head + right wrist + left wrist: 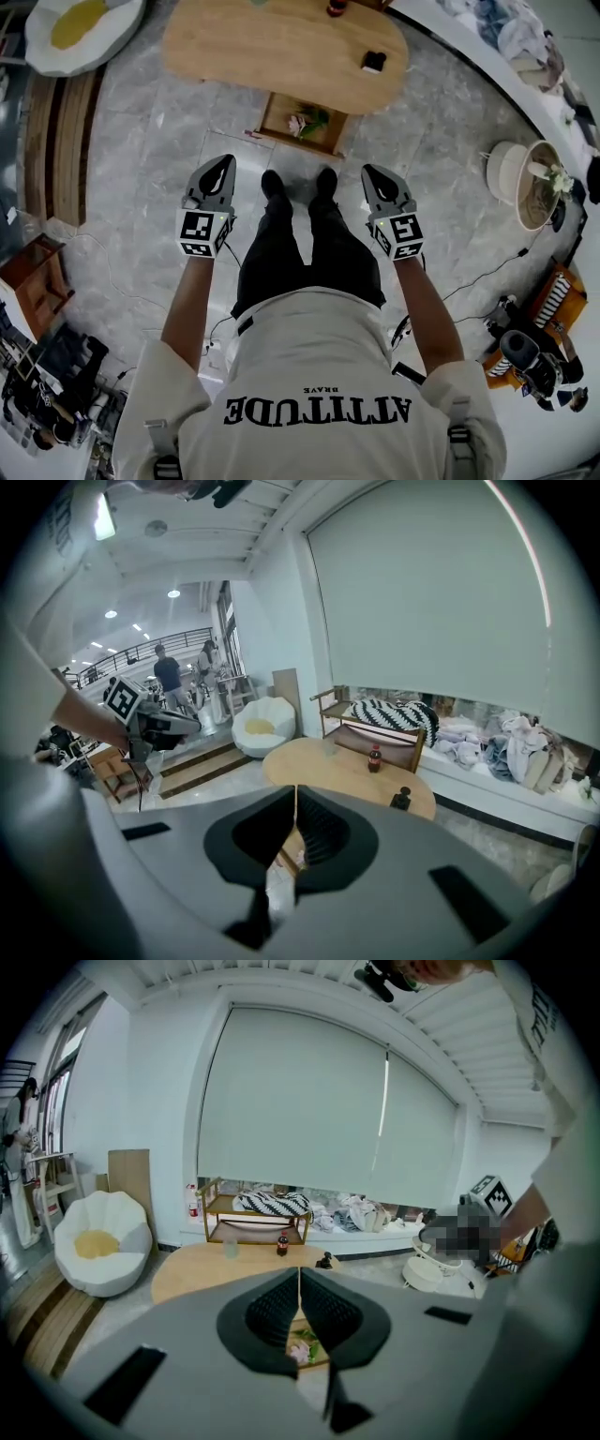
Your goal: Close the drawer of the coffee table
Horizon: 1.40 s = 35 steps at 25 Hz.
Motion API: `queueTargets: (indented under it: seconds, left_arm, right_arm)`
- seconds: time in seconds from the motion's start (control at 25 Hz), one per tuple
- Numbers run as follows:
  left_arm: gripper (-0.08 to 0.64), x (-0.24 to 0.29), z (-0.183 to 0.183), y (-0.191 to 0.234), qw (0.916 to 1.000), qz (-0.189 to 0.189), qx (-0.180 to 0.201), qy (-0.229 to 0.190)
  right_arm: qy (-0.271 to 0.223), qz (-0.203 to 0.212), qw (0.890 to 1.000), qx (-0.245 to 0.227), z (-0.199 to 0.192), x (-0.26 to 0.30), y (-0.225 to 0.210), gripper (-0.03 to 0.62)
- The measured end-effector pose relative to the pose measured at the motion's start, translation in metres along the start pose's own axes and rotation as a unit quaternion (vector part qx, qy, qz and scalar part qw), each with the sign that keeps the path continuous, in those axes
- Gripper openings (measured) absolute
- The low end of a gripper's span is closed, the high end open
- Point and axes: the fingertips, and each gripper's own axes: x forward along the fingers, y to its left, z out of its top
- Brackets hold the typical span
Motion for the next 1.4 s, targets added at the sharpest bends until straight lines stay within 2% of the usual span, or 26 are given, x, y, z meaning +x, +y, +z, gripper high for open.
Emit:
queueTargets:
  seconds: [0.28, 0.56, 0.8, 1.04, 1.28, 1.4]
  left_arm:
    - [0.021, 0.028, -0.04, -0.007, 0.9999, 0.008, -0.006, 0.013]
    - [0.021, 0.055, -0.095, -0.01, 0.9991, 0.021, -0.025, 0.026]
    - [0.021, 0.073, -0.137, -0.008, 0.9973, 0.038, -0.05, 0.037]
    - [0.021, 0.094, -0.179, -0.005, 0.9956, 0.04, -0.068, 0.051]
    - [0.021, 0.113, -0.222, -0.008, 0.9938, 0.031, -0.082, 0.068]
    - [0.021, 0.125, -0.249, 0.0, 0.9916, 0.041, -0.094, 0.079]
  right_arm:
    - [0.021, 0.005, 1.0, 0.011, -0.044, 0.029, -0.011, 0.021]
    - [0.04, -0.01, 0.998, 0.044, -0.108, 0.071, -0.03, 0.021]
    - [0.053, -0.005, 0.997, 0.055, -0.146, 0.099, -0.036, 0.021]
    - [0.078, -0.02, 0.993, 0.086, -0.197, 0.129, -0.036, 0.021]
    - [0.096, -0.018, 0.988, 0.117, -0.237, 0.144, -0.039, 0.021]
    - [0.103, -0.028, 0.986, 0.125, -0.26, 0.154, -0.042, 0.021]
